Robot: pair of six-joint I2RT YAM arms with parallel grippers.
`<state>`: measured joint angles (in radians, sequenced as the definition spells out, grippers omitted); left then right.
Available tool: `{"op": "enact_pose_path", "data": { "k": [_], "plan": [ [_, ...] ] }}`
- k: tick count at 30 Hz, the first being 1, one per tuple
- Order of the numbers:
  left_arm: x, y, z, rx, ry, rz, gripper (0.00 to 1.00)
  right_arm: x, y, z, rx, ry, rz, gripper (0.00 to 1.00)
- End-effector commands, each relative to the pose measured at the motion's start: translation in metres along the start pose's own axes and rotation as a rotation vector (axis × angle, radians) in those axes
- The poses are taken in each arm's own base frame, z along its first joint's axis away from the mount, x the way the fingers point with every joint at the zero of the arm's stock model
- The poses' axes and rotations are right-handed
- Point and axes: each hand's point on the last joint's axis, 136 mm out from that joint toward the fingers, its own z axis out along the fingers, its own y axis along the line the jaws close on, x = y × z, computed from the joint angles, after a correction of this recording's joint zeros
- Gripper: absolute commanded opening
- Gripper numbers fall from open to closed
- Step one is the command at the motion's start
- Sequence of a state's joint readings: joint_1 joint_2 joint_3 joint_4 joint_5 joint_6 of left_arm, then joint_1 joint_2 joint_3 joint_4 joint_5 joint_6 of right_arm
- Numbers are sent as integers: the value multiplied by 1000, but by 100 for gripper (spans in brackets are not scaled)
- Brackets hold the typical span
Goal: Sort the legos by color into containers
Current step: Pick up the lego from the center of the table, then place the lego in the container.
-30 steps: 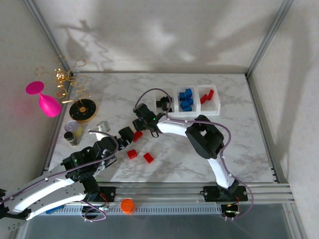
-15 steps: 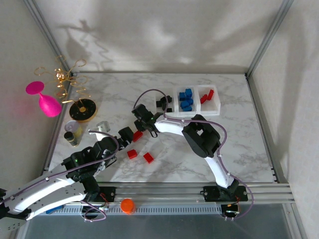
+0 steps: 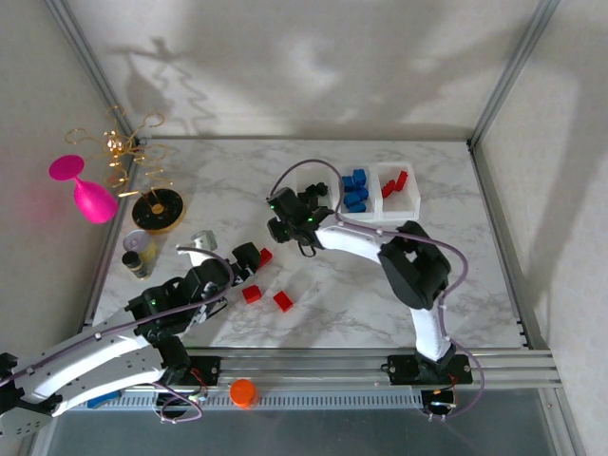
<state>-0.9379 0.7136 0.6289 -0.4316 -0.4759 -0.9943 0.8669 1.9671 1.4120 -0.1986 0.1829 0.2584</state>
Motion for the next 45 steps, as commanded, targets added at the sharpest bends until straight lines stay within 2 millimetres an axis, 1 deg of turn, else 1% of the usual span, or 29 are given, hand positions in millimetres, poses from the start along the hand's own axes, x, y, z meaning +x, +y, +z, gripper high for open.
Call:
{"op": "enact_pose_path", "data": {
  "k": [1, 3, 7, 8, 14, 16, 19, 22, 26, 28, 33, 36, 38, 39, 42, 45],
  "plan": [
    [3, -11, 5, 29, 27, -15, 100, -19, -29, -36, 23, -65, 99, 20],
    [7, -18, 8, 43, 43, -3, 100, -21, -50, -52, 57, -83, 140, 20],
    [11, -32, 16, 61, 65, 26, 100, -20, -102, -82, 168, -109, 221, 20],
    [13, -36, 18, 68, 71, 31, 100, -18, -123, -88, 208, -111, 250, 20],
    [26, -65, 33, 125, 117, 56, 100, -1, -214, -117, 405, -121, 375, 20],
    [30, -73, 38, 134, 125, 68, 100, 4, -241, -122, 445, -124, 424, 20],
    [35, -85, 44, 146, 141, 83, 100, 10, -275, -119, 492, -115, 479, 20],
    [38, -95, 50, 160, 150, 90, 100, 12, -299, -110, 518, -103, 512, 20],
    [41, -104, 54, 173, 160, 89, 100, 7, -321, -98, 529, -99, 540, 20],
    [43, -107, 56, 176, 164, 91, 100, 5, -330, -88, 529, -96, 548, 21],
    [44, -106, 57, 169, 166, 96, 100, 12, -352, -63, 567, -41, 572, 22],
    [41, -102, 54, 160, 161, 100, 100, 12, -359, -57, 567, -39, 583, 27],
    [36, -101, 51, 155, 145, 98, 100, 11, -361, -55, 571, -32, 583, 31],
    [32, -100, 49, 157, 134, 93, 100, 9, -362, -56, 576, -33, 583, 36],
    [26, -99, 44, 163, 112, 82, 100, 1, -361, -64, 573, -55, 583, 41],
    [23, -98, 42, 161, 105, 85, 100, -9, -355, -74, 546, -79, 584, 49]
  ]
}}
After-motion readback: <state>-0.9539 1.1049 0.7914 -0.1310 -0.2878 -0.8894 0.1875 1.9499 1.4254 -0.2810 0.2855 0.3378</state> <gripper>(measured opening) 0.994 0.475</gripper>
